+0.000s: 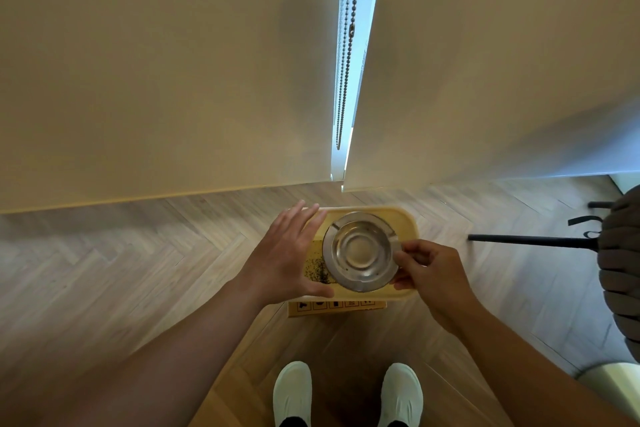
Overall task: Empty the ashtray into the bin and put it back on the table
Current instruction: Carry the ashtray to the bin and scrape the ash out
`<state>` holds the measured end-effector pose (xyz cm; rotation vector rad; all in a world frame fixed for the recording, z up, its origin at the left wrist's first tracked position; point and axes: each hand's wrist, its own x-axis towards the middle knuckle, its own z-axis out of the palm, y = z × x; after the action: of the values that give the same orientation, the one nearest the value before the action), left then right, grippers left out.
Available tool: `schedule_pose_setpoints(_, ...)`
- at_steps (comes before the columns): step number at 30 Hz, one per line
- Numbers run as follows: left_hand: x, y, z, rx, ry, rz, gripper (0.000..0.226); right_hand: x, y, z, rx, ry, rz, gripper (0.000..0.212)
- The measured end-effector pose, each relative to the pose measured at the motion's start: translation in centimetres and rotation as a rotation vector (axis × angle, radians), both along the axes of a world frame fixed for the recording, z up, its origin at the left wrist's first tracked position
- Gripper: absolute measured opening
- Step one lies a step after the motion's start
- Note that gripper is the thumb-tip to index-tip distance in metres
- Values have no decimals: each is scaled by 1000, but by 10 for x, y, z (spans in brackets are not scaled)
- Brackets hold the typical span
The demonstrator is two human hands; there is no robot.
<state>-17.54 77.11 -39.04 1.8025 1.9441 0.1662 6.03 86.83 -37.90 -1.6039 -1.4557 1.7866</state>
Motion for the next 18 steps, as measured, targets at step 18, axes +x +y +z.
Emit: schedule_pose_setpoints(18,4,-3,6,107,-164,13,123,-1,0,4,87,-22,123,32)
